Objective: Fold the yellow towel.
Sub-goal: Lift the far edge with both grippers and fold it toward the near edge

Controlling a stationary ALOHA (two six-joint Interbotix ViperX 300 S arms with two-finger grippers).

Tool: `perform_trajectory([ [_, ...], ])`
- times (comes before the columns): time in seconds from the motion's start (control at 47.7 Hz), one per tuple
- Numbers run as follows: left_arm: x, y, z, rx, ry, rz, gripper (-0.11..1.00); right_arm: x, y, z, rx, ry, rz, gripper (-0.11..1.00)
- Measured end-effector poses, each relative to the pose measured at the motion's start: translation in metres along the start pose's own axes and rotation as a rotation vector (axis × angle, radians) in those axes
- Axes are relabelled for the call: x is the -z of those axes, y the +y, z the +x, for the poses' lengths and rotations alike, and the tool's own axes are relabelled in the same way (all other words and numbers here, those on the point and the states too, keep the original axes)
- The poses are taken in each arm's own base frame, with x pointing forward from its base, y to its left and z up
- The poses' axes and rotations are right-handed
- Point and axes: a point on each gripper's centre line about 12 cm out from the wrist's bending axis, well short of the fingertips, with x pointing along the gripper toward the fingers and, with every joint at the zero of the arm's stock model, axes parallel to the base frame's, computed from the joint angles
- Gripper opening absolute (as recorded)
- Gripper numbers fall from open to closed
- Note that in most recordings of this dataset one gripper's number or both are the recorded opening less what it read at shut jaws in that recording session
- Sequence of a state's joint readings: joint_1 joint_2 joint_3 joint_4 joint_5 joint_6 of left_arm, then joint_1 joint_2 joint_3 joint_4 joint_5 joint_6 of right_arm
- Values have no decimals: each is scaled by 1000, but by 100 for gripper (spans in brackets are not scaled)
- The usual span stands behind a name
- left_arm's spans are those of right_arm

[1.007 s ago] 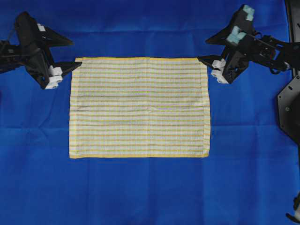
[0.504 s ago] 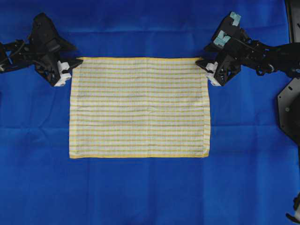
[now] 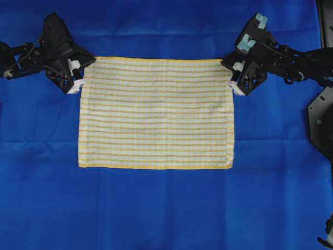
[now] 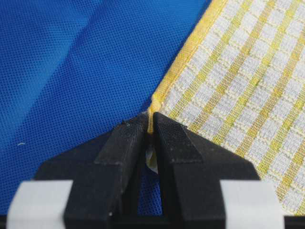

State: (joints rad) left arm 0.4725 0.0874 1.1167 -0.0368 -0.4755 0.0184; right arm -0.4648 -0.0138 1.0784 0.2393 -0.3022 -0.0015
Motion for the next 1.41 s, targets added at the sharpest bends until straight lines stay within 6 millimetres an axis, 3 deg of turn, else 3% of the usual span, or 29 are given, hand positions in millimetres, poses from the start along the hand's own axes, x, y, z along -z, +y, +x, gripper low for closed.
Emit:
perform_trajectory([
  [0.147,-2,-1,-7,4,11,-11,4,-5,1,-5,-6,-22,0,4],
  [0.42,-25,-8,-32,25,-30,5,4,-22,2,-20,-19,-85,8,4],
  [0.86,-38,-15,-51,51,-67,6,4,-25,4,-32,-33,-82,17,4],
  [1.175,-32,-61,-68,198,-85,40,4,-14,41,-63,-160,-75,1,4],
  [1.406,-27,-98,-85,324,-87,88,4,7,67,-83,-266,-44,-14,4],
])
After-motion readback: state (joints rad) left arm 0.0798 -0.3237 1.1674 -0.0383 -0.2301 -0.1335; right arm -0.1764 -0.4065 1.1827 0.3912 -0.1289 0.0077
